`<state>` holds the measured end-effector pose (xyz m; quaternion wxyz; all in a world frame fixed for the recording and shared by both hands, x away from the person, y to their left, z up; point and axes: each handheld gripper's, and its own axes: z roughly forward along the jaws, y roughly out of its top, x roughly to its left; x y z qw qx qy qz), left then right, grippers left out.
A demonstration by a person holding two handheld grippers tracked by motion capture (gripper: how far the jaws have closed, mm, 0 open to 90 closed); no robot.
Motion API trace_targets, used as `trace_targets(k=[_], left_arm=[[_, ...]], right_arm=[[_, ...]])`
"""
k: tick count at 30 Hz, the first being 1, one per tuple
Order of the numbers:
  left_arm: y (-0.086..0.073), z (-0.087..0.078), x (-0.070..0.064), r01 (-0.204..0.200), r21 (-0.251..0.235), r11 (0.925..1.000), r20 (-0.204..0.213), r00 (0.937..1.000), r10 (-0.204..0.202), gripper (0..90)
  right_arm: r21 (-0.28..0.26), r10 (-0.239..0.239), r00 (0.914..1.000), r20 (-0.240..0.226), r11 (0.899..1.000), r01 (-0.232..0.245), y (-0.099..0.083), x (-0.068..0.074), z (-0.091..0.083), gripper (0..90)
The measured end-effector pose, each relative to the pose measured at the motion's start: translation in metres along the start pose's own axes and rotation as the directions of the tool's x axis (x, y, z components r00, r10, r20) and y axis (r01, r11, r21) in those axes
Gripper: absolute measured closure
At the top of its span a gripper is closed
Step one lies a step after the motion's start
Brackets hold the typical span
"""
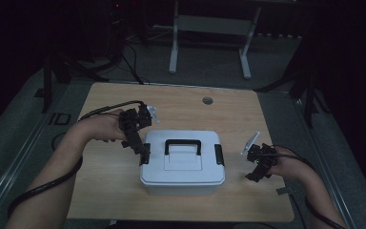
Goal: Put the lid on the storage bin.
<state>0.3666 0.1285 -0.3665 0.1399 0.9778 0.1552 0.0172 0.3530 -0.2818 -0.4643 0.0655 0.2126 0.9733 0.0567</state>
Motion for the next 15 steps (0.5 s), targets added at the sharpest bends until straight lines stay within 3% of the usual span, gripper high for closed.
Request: trace_targets(k=[5,15], left_arm=[[-0.029,0.001,-0.001,0.024,-0.022,0.9995,-0.004,0.9997,-0.024,0.9],[-0.062,-0.006,-0.003,0.065,-0.082,0.9945,-0.019,0.9976,-0.066,0.8]], right_arm=[[-0.018,0.014,0.9999,0.004,1.0,-0.014,-0.003,-0.001,-0.001,13.7],[-0.033,0.019,0.9998,0.01,0.999,-0.018,-0.006,0.001,0.001,13.7]])
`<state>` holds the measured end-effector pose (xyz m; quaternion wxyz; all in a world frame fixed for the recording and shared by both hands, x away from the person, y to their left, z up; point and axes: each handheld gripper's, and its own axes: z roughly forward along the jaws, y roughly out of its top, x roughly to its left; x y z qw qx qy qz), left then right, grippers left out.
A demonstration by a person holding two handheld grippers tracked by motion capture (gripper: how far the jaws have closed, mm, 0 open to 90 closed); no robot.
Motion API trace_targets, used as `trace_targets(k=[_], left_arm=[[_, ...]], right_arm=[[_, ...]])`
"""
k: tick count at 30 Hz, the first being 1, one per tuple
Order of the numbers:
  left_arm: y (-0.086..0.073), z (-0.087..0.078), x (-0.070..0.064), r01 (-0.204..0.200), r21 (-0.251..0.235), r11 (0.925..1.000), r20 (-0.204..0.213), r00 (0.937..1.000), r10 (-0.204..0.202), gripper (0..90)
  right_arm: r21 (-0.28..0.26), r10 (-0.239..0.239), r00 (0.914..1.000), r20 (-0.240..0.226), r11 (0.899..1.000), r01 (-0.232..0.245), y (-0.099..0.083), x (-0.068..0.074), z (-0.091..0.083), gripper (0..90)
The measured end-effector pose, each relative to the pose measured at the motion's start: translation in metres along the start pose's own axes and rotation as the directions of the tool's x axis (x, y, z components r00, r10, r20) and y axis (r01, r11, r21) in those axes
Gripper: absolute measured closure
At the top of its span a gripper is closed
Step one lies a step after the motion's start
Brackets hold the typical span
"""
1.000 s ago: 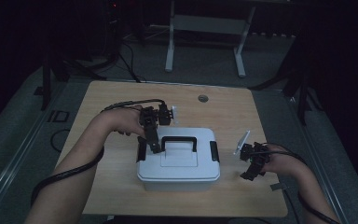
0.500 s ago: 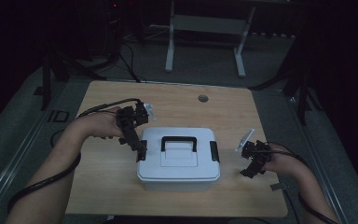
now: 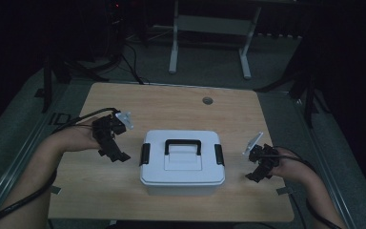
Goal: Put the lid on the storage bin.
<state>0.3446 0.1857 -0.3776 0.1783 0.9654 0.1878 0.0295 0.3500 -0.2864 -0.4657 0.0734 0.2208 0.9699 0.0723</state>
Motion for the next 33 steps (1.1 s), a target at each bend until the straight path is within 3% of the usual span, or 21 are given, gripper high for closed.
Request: trace_targets(k=[9,30,33], left_arm=[[-0.033,0.004,-0.003,0.035,-0.016,0.9993,-0.001,0.9994,-0.035,0.8],[-0.074,0.02,-0.009,0.069,-0.071,0.9951,0.006,0.9976,-0.069,0.9],[-0.079,0.023,-0.01,0.073,-0.085,0.9937,0.009,0.9973,-0.072,0.9]], right_arm=[[-0.022,0.03,0.9996,0.0,0.999,-0.03,-0.005,-0.001,0.001,13.8],[-0.067,0.063,0.998,0.003,0.996,-0.063,-0.011,0.004,0.009,13.8],[-0.094,0.082,0.9967,-0.004,0.992,-0.081,-0.014,0.0,0.008,13.8]])
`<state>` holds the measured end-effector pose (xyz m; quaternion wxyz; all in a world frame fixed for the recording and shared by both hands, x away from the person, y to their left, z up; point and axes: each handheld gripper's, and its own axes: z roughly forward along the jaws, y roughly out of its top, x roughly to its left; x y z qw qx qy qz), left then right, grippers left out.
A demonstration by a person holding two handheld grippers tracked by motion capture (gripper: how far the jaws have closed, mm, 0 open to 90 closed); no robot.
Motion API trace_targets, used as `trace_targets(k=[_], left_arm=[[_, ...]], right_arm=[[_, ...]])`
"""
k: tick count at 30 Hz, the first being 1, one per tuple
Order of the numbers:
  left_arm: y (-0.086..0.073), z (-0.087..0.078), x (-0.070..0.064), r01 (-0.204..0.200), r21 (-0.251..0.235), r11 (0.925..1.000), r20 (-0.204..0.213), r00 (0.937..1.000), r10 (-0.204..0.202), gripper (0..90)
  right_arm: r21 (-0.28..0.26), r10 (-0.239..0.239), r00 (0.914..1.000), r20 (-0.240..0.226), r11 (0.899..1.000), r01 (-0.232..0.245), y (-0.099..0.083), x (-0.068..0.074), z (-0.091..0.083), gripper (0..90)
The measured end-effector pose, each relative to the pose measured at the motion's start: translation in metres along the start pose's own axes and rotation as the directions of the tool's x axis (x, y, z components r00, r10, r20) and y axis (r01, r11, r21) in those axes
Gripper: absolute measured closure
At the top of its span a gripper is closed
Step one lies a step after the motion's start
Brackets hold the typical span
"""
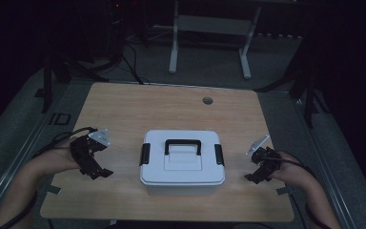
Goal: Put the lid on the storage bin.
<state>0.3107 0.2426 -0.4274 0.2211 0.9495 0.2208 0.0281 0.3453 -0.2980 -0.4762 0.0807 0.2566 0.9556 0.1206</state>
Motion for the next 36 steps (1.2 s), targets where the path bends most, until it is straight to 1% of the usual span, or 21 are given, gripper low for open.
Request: trace_targets(k=[1,5,6,7,8,11,13,15,16,18,19,22,24,26,29,31,33,36], left_arm=[[-0.001,0.0,0.0,0.0,-0.003,1.0,-0.002,1.0,0.0,0.9],[-0.007,-0.001,0.001,0.008,-0.038,0.9993,-0.015,0.9999,-0.008,0.9],[-0.007,-0.001,0.001,0.008,-0.038,0.9993,-0.015,0.9999,-0.008,0.9],[-0.011,0.001,0.001,0.013,-0.046,0.9988,-0.018,0.9997,-0.014,0.9],[-0.013,0.003,0.001,0.018,-0.053,0.9984,-0.016,0.9997,-0.019,0.9],[-0.018,0.007,0.0,0.021,-0.045,0.9988,-0.013,0.9997,-0.021,0.9],[-0.021,0.011,0.0,0.033,-0.053,0.998,-0.004,0.9994,-0.034,0.9],[-0.028,0.018,0.0,0.043,-0.055,0.9976,0.0,0.9991,-0.043,0.9],[-0.028,0.018,0.0,0.043,-0.055,0.9976,0.0,0.9991,-0.043,0.9],[-0.032,0.023,0.001,0.053,-0.052,0.9972,0.002,0.9986,-0.053,0.9],[-0.036,0.027,0.001,0.056,-0.049,0.9972,-0.001,0.9984,-0.056,0.9],[-0.04,0.032,0.001,0.055,-0.048,0.9973,-0.006,0.9985,-0.055,0.9],[-0.043,0.036,0.0,0.062,-0.053,0.9967,0.003,0.9981,-0.062,0.9],[-0.046,0.04,0.0,0.061,-0.054,0.9967,0.003,0.9981,-0.061,0.9],[-0.052,0.047,-0.002,0.067,-0.055,0.9962,-0.002,0.9977,-0.068,0.9],[-0.056,0.052,-0.002,0.077,-0.058,0.9953,0.005,0.997,-0.077,0.9],[-0.06,0.057,-0.003,0.084,-0.057,0.9948,-0.001,0.9965,-0.084,0.9],[-0.063,0.06,-0.004,0.088,-0.061,0.9943,-0.002,0.9961,-0.088,0.9]], right_arm=[[0.0,0.007,1.0,-0.001,1.0,-0.007,-0.001,0.0,0.0,13.8],[-0.007,0.011,0.9999,0.005,1.0,-0.011,-0.002,-0.001,-0.001,13.8],[-0.007,0.011,0.9999,0.005,1.0,-0.011,-0.002,-0.001,-0.001,13.8],[-0.02,0.017,0.9997,0.016,1.0,-0.017,-0.003,0.0,0.0,13.8],[-0.02,0.017,0.9997,0.016,1.0,-0.017,-0.003,0.0,0.0,13.8],[-0.021,0.02,0.9997,0.014,1.0,-0.02,-0.003,0.0,0.002,13.8],[-0.027,0.025,0.9996,0.012,0.999,-0.024,-0.003,0.0,0.002,13.8],[-0.035,0.029,0.9996,0.007,0.999,-0.029,-0.004,0.0,0.003,13.8],[-0.035,0.029,0.9996,0.007,0.999,-0.029,-0.004,0.0,0.003,13.8],[-0.036,0.035,0.9994,0.005,0.999,-0.035,-0.004,0.0,0.004,13.8],[-0.036,0.035,0.9994,0.005,0.999,-0.035,-0.005,-0.001,0.005,13.8],[-0.04,0.036,0.9993,0.007,0.999,-0.036,-0.007,-0.001,0.006,13.8],[-0.046,0.041,0.9991,0.004,0.998,-0.041,-0.008,0.0,0.006,13.8],[-0.049,0.044,0.999,0.001,0.998,-0.044,-0.008,0.0,0.007,13.8],[-0.048,0.047,0.9989,-0.001,0.998,-0.047,-0.01,0.0,0.008,13.8],[-0.046,0.052,0.9987,-0.004,0.998,-0.052,-0.011,0.0,0.009,13.8],[-0.052,0.056,0.9984,-0.005,0.997,-0.057,-0.012,-0.001,0.01,13.7],[-0.054,0.06,0.9982,-0.006,0.997,-0.06,-0.013,-0.001,0.01,13.8]])
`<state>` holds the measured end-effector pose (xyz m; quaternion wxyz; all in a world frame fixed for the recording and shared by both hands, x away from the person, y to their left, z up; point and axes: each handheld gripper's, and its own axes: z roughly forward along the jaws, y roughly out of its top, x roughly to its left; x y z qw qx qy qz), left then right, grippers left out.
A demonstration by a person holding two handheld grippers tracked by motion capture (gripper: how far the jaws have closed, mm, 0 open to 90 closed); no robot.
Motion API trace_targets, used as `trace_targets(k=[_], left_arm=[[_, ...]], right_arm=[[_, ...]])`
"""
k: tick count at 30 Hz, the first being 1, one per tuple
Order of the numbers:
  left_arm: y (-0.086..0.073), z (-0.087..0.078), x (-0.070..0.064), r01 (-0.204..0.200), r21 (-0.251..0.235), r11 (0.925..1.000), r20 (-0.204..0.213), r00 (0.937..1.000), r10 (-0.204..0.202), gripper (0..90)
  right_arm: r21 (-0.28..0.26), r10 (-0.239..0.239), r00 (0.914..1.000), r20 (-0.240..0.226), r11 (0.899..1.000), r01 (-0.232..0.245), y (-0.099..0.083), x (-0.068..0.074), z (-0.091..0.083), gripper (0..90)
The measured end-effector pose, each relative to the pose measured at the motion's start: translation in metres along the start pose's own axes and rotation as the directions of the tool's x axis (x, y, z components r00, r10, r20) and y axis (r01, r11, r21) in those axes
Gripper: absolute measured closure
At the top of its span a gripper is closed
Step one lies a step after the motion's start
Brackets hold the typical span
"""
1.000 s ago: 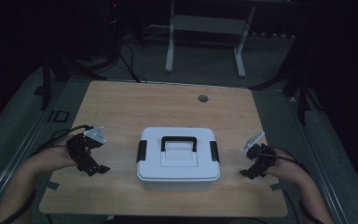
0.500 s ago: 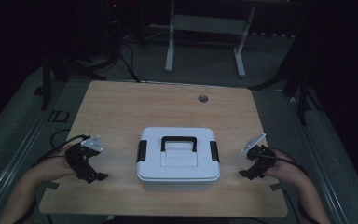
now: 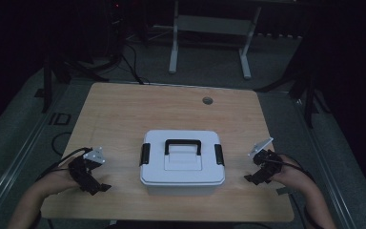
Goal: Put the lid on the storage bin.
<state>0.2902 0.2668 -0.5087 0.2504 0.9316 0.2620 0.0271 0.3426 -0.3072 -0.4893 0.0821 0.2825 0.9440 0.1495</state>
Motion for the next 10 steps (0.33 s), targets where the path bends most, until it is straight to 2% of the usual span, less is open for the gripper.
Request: trace_targets(k=[2,3,10], left_arm=[[-0.0023,0.002,0.0,0.003,-0.005,1.0,0.0,1.0,-0.003,0.9],[-0.0044,0.0034,0.0,0.003,-0.015,0.9999,-0.013,0.9999,-0.003,0.9],[-0.0087,0.0098,-0.0008,0.015,-0.018,0.9997,-0.006,0.9999,-0.015,0.9]], right_arm=[[-0.004,0.006,1.0,-0.001,1.0,-0.006,-0.0006,-0.0004,0.0006,13.8],[-0.005,0.005,1.0,0.001,1.0,-0.005,-0.001,-0.0005,0.001,13.8],[-0.012,0.008,1.0,-0.002,1.0,-0.008,-0.0016,-0.0002,0.0034,13.8]])
